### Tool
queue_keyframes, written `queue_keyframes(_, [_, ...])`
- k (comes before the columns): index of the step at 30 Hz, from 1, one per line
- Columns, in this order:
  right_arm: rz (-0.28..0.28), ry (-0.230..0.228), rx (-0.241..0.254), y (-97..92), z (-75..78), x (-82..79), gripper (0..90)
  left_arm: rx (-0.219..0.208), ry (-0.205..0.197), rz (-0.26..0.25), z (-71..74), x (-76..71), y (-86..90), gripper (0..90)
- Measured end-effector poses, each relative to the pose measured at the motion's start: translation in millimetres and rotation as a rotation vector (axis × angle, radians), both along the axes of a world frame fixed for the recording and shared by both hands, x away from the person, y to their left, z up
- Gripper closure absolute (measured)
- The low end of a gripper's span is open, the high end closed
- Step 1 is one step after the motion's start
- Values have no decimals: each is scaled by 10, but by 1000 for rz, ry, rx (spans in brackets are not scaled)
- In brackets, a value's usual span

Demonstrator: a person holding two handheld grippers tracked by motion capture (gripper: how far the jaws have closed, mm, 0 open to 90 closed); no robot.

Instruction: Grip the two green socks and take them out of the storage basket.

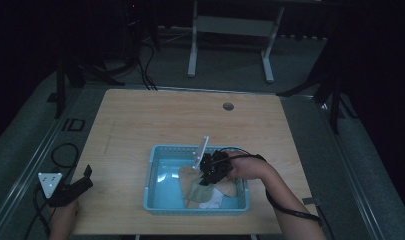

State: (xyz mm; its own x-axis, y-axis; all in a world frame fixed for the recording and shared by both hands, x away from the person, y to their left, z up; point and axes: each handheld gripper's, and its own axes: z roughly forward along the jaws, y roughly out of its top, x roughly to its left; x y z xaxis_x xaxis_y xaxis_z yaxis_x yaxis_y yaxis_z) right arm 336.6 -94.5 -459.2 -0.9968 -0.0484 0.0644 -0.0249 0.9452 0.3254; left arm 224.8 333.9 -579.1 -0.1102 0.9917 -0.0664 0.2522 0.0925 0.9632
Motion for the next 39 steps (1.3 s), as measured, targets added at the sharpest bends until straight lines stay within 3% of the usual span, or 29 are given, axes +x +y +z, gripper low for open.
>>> queue_keyframes(2, [-4, -4, 10, -7, 32, -5, 840, 0, 0, 0, 0, 0, -1, 4])
queue_keyframes(3, [-11, -23, 42, -52, 199, -21, 840, -2, 0, 2, 0, 1, -2, 4])
queue_keyframes(9, [-22, -41, 110, -169, 457, -32, 841, 0, 0, 1, 0, 2, 0, 4])
queue_keyframes(14, [-36, -65, 133, -280, 597, -45, 841, 1, 2, 2, 1, 2, -2, 4])
queue_keyframes(18, [-76, -91, 156, -490, 736, -49, 841, -1, 1, 3, 1, 1, -2, 4])
queue_keyframes(21, [-95, -103, 160, -599, 777, -45, 841, 0, 2, 3, 1, 2, -2, 4])
queue_keyframes(23, [-137, -111, 176, -834, 846, -56, 840, 3, 3, 3, 1, 2, -3, 4])
queue_keyframes(25, [-148, -110, 183, -882, 860, -60, 840, 4, 3, 2, 1, 5, -5, 4])
queue_keyframes(28, [-194, -122, 198, -1103, 906, -75, 840, 5, 3, 3, 2, 5, -7, 4])
queue_keyframes(39, [-358, -134, 225, -1836, 886, -134, 840, 5, 3, 4, 1, 6, -7, 4])
